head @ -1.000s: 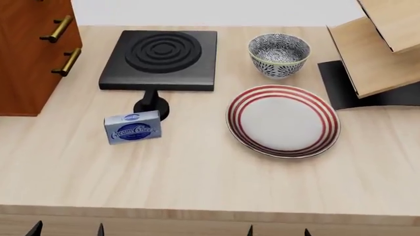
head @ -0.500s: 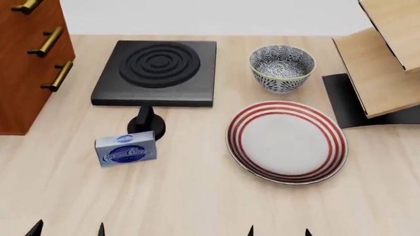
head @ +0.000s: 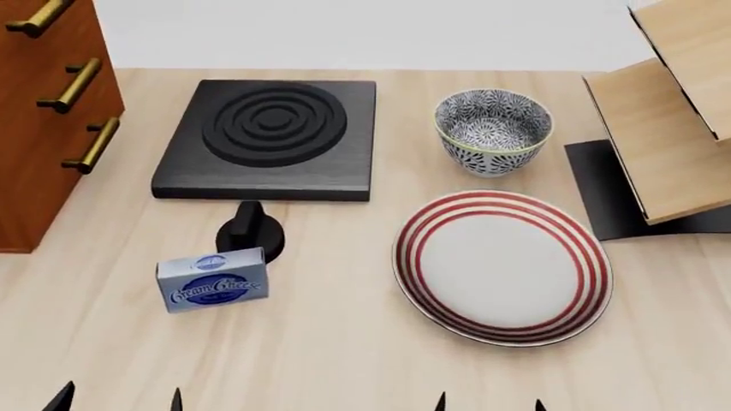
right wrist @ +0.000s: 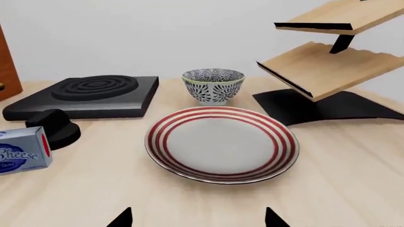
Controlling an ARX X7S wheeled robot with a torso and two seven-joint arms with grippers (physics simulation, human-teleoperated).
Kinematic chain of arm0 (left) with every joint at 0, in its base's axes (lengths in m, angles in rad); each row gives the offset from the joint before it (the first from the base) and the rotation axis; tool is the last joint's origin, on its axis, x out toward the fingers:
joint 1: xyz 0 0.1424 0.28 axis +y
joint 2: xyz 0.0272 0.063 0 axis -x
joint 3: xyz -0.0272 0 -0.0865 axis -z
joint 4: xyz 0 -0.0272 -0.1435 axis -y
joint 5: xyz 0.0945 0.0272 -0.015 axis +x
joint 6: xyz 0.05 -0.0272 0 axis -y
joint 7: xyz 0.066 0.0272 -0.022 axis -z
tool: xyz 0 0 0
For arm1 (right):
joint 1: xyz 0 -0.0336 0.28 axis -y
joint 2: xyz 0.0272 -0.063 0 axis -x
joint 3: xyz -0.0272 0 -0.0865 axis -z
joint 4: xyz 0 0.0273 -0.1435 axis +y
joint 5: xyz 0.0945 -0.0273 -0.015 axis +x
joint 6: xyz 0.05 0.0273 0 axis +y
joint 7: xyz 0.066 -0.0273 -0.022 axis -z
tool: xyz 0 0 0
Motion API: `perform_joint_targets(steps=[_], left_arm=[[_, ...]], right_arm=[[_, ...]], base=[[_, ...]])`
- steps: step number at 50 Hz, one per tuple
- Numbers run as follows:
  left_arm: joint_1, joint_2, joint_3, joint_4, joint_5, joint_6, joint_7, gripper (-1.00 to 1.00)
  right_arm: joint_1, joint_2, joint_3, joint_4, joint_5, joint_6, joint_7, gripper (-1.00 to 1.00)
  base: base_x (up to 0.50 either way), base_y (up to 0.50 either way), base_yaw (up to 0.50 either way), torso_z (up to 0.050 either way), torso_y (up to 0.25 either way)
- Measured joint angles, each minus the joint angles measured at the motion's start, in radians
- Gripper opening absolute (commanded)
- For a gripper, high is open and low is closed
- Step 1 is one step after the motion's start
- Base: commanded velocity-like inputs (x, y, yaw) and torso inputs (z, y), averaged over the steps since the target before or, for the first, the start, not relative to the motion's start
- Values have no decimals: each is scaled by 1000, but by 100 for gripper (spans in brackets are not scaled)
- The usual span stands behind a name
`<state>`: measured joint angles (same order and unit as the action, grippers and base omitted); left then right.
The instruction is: Pick up the cream cheese and put it in the bowl.
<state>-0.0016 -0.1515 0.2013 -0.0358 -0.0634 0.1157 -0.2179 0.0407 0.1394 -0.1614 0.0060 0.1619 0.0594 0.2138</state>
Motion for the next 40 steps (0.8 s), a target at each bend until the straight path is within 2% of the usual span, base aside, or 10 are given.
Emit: perform_joint_targets(steps=[13,40], left_arm=[[-4,-4,11,-39,-3,38,-8,100],[-8,-17,32,-44,-11,43,-24,100]], right_arm=[[2,7,-7,2,10,-2,9,100],[3,21,-24,4,26,-7,24,100]], base=[[0,0,0,0,0],[196,-25,0,0,0]])
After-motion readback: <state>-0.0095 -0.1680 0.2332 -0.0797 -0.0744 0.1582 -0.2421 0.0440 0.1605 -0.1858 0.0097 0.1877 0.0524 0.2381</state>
